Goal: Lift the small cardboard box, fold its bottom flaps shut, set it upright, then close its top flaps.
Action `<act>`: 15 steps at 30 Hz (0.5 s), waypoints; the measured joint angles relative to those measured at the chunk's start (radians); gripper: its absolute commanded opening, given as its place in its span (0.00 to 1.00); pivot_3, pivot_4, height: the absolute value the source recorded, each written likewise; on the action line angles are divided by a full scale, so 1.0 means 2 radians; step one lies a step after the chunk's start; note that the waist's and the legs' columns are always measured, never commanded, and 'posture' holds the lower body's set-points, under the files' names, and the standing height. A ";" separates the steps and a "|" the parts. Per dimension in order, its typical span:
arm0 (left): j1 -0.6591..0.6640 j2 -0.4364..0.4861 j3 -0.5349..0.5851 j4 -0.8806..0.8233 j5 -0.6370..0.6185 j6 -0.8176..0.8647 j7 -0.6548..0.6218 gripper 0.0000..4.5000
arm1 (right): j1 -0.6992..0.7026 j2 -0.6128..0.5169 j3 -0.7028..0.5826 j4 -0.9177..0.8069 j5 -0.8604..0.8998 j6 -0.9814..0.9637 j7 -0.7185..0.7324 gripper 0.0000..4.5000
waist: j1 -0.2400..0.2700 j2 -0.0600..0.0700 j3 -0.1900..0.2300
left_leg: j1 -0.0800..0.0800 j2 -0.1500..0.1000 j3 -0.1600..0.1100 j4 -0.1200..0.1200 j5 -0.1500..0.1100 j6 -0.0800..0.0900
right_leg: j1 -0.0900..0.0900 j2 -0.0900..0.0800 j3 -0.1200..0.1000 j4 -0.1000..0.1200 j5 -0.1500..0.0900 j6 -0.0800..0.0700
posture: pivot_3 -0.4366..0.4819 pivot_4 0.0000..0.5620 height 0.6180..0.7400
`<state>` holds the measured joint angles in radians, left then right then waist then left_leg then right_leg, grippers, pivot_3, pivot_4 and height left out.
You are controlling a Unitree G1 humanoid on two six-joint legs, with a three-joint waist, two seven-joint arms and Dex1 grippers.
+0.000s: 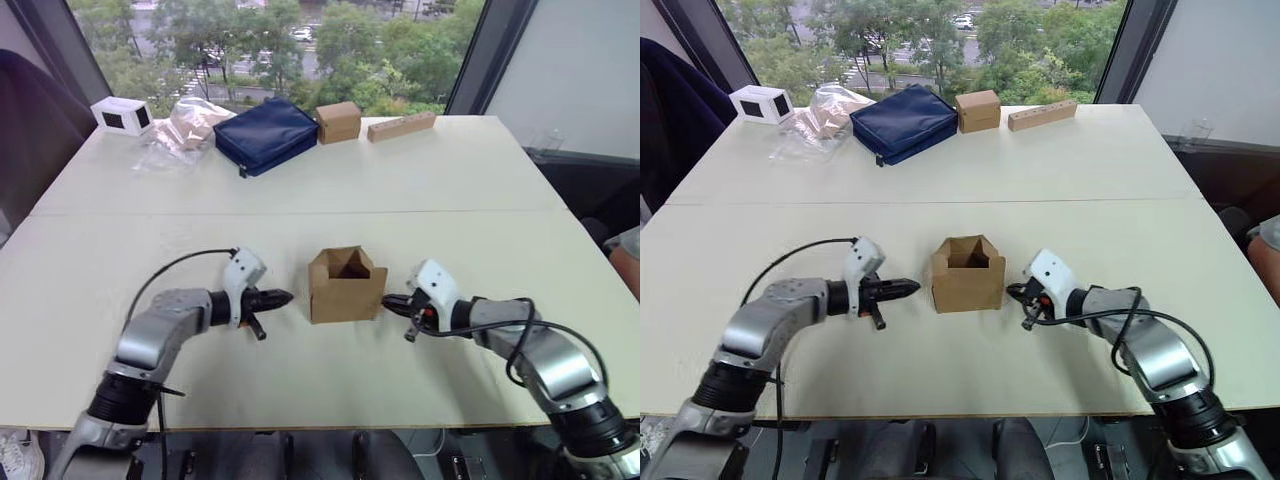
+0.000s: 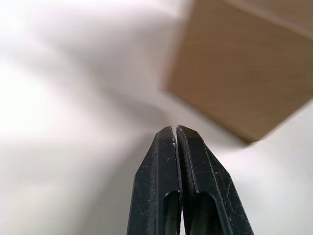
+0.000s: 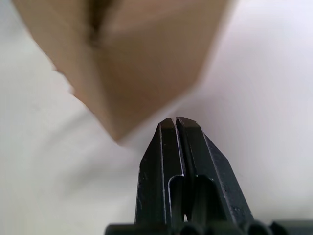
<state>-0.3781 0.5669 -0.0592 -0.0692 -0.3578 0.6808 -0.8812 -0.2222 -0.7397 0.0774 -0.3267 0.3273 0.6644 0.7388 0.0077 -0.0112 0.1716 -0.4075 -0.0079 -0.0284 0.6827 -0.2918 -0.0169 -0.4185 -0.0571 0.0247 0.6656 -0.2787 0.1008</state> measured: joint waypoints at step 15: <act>-0.079 0.005 -0.021 -0.038 -0.071 0.038 -0.060 0.02 | -0.112 -0.001 -0.029 0.047 0.075 0.002 0.106 0.00 | -0.009 0.000 0.000 | 0.001 0.000 0.000 0.000 0.000 0.001 | 0.002 0.000 0.000 0.000 0.000 0.000 | 0.48 0.27 1.00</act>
<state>-0.5366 0.5762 -0.1017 -0.1459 -0.5003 0.7571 -1.0014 -0.4472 -0.7427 0.0190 -0.2318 0.4768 0.6693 0.9508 -0.0106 -0.0110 0.1723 -0.4055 -0.0071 -0.0288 0.6823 -0.2928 -0.0151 -0.4153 -0.0563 0.0245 0.6646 -0.2788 0.1007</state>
